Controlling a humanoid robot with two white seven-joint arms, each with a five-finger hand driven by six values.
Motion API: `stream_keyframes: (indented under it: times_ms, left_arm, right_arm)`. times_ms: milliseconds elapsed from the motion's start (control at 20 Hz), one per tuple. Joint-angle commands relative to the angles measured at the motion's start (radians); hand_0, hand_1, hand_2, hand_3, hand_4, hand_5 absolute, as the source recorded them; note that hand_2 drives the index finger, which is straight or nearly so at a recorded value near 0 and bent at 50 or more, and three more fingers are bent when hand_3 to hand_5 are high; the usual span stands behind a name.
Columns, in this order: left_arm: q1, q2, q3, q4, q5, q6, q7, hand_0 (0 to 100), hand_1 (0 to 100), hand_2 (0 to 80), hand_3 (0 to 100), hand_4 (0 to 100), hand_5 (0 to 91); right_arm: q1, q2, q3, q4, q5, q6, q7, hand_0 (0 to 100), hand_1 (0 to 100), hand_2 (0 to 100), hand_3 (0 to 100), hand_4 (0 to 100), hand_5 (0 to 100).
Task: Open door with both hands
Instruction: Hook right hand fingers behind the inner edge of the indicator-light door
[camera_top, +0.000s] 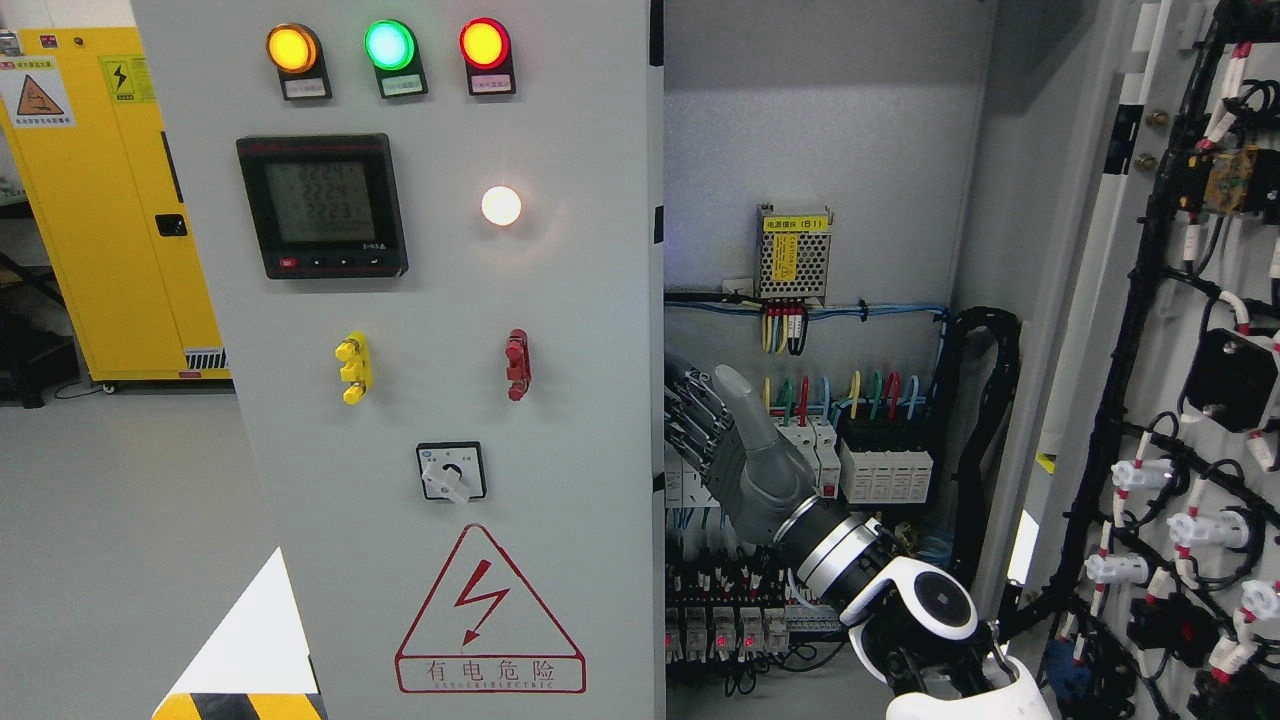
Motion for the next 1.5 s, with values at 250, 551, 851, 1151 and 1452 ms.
stream_keyframes:
  times_ms: [250,551,851,1151,1452]
  left_arm:
    - [0.000,0.008,0.000,-0.020,0.000,0.000,0.000,32,12,0.0,0,0,0.0]
    - [0.000,0.008,0.000,-0.020,-0.002,0.000,0.000,32,12,0.0,0,0,0.0]
    - [0.000,0.008,0.000,-0.020,-0.002,0.000,0.000,32,12,0.0,0,0,0.0]
    - [0.000,0.008,0.000,-0.020,0.000,0.000,0.000,32,12,0.0,0,0,0.0]
    - [0.000,0.008,0.000,-0.020,0.000,0.000,-0.002,32,12,0.0,0,0,0.0]
  right_arm:
    - [-0.021,-0.002,-0.010,0.016,-0.005,0.017,0.073,21,7,0,0,0,0]
    - [-0.031,0.004,-0.011,0.013,-0.005,0.041,0.075,21,6,0,0,0,0]
    - [-0.042,0.005,-0.013,0.012,-0.005,0.060,0.112,21,6,0,0,0,0]
    - [-0.042,0.005,-0.013,0.008,-0.007,0.064,0.132,21,6,0,0,0,0]
    - [-0.048,0.005,-0.013,-0.001,-0.039,0.087,0.139,21,6,0,0,0,0]
